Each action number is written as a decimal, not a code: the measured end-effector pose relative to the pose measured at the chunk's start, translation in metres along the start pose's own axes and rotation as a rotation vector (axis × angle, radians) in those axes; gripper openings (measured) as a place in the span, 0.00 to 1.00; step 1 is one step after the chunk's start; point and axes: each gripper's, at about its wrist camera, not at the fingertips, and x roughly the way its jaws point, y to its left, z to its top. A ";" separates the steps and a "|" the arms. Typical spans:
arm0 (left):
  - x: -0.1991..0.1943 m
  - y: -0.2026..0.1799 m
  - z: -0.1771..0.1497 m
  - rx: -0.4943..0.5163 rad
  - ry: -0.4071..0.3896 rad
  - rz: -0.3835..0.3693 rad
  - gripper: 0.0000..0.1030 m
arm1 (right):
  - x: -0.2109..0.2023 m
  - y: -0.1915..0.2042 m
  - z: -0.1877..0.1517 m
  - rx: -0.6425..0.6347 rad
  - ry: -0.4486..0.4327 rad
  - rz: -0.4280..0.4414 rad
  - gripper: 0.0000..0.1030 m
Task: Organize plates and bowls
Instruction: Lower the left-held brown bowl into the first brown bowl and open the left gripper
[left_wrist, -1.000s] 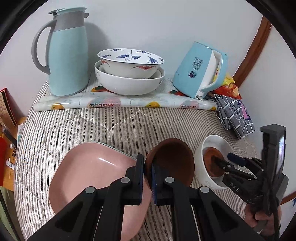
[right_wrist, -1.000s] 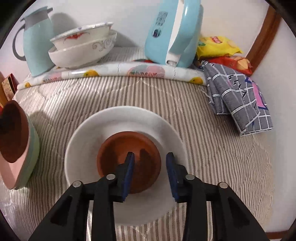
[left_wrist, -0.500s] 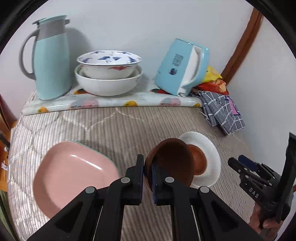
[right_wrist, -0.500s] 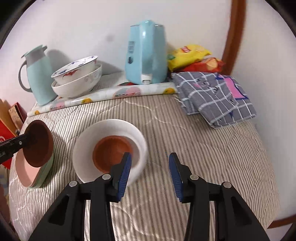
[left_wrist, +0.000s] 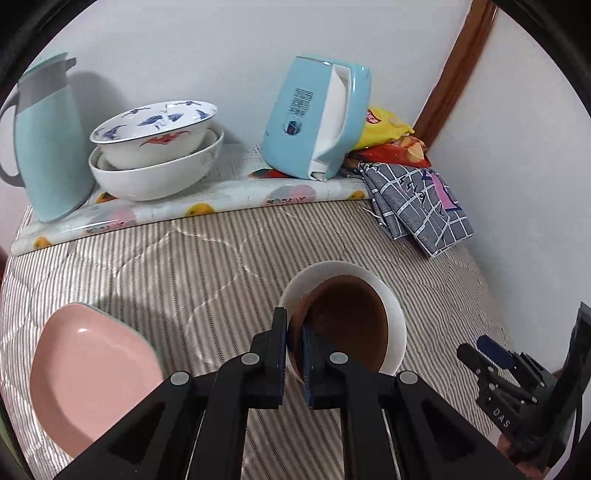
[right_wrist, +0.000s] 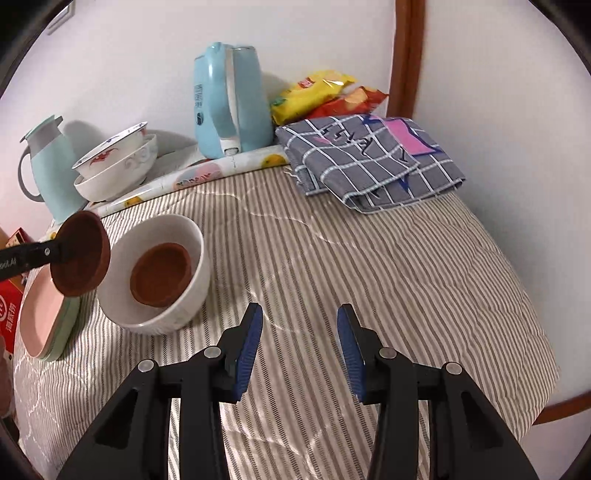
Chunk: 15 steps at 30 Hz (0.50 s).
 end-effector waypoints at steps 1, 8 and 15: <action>0.003 -0.003 0.001 0.005 0.007 -0.001 0.08 | 0.000 -0.001 -0.001 -0.001 -0.002 -0.003 0.41; 0.021 -0.016 0.004 0.030 0.040 -0.004 0.08 | 0.001 -0.013 -0.009 0.029 -0.001 0.000 0.41; 0.044 -0.029 0.006 0.044 0.082 -0.005 0.08 | 0.007 -0.016 -0.019 0.035 0.016 0.000 0.41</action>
